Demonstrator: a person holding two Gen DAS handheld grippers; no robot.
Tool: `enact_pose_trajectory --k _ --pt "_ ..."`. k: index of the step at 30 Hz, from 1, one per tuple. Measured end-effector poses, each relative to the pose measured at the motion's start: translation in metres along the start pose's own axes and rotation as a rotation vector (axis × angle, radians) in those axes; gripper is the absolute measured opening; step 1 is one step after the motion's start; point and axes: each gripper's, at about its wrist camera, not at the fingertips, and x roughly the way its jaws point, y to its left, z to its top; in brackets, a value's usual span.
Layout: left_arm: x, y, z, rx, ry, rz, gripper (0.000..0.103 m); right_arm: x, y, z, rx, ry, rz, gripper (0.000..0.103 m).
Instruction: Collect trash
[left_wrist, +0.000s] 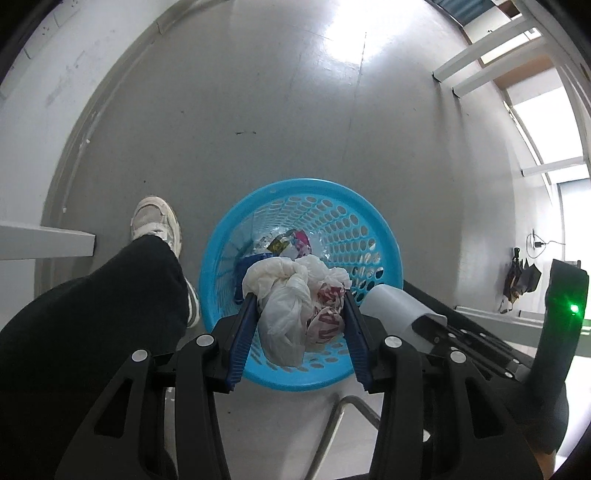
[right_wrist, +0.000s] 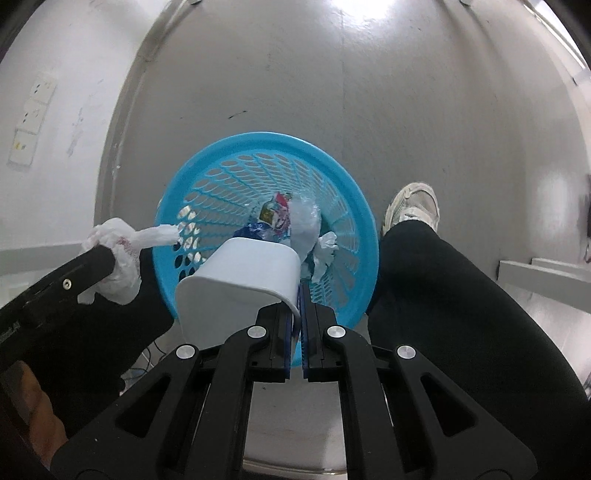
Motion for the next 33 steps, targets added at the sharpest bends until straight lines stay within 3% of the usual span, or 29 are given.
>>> enact_pose_trajectory --k 3,6,8,15,21,24,33 --pt "0.004 -0.002 0.003 -0.009 0.007 0.000 0.047 0.003 -0.005 0.004 0.021 0.003 -0.011 0.004" --pt "0.005 -0.001 0.007 -0.029 -0.003 -0.007 0.059 0.006 -0.007 0.007 0.046 0.006 -0.002 0.011" --pt "0.002 0.001 0.010 -0.047 -0.022 -0.020 0.061 0.008 -0.007 0.007 0.049 0.007 0.018 0.022" --pt "-0.003 -0.003 0.011 -0.045 -0.038 -0.039 0.063 0.003 -0.001 0.005 0.007 -0.012 -0.020 0.031" --pt "-0.007 -0.012 0.006 0.039 -0.042 0.013 0.069 -0.009 0.004 0.001 -0.028 -0.032 -0.044 0.034" --pt "-0.010 -0.015 -0.001 0.104 -0.046 0.090 0.071 -0.020 0.007 -0.004 -0.043 -0.048 -0.045 0.039" --pt "-0.039 -0.013 -0.022 0.167 -0.097 0.105 0.078 -0.054 0.023 -0.036 -0.110 -0.111 -0.045 0.049"
